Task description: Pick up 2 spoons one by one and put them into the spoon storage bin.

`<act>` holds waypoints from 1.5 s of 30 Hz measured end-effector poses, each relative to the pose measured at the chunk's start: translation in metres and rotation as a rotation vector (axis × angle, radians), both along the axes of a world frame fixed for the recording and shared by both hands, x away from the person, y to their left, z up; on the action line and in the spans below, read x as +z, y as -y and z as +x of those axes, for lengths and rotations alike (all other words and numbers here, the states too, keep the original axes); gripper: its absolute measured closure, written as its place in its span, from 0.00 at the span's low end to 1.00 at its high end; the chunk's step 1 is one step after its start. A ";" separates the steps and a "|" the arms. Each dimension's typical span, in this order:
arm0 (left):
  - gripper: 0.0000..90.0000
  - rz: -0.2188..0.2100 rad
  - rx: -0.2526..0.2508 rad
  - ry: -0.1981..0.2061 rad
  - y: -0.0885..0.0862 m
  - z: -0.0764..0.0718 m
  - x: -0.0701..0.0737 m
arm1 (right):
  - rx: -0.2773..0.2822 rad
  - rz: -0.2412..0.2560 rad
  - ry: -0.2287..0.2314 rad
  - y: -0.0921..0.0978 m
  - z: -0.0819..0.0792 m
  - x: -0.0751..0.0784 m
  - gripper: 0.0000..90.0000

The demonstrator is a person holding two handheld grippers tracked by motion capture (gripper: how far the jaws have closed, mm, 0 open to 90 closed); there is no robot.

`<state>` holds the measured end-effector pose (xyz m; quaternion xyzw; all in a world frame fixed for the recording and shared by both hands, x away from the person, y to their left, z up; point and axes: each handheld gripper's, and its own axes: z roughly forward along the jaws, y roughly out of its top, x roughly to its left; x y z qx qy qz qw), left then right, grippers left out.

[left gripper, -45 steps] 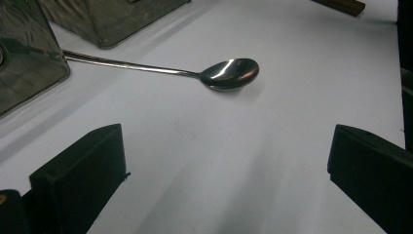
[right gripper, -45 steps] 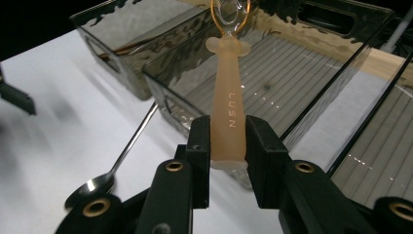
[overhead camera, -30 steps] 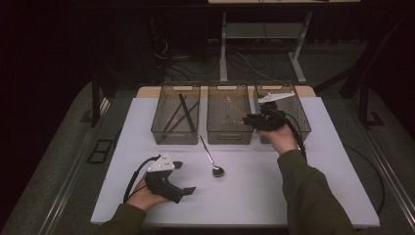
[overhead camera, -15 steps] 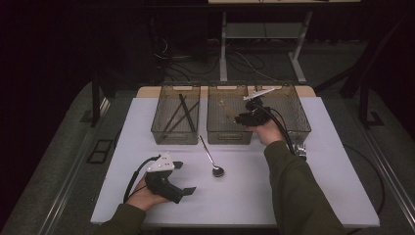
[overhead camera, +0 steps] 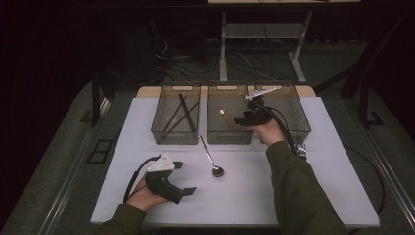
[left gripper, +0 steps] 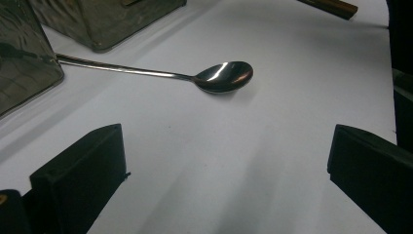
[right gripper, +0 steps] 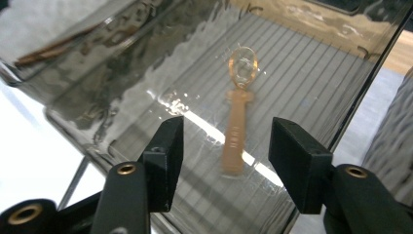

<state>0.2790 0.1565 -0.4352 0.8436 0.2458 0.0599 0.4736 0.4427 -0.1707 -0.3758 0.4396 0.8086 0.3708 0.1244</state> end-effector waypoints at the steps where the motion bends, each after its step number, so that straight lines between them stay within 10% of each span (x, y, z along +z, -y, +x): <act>1: 0.00 0.001 0.000 0.000 0.000 0.000 0.000 | 0.005 0.004 0.002 0.001 -0.002 0.002 0.50; 25: 0.00 0.010 0.004 -0.005 0.001 0.000 -0.001 | 0.150 0.108 0.008 0.019 -0.074 0.010 0.46; 45: 0.00 0.009 0.008 -0.004 0.001 -0.001 -0.001 | 0.274 0.086 -0.019 0.017 -0.122 -0.024 0.90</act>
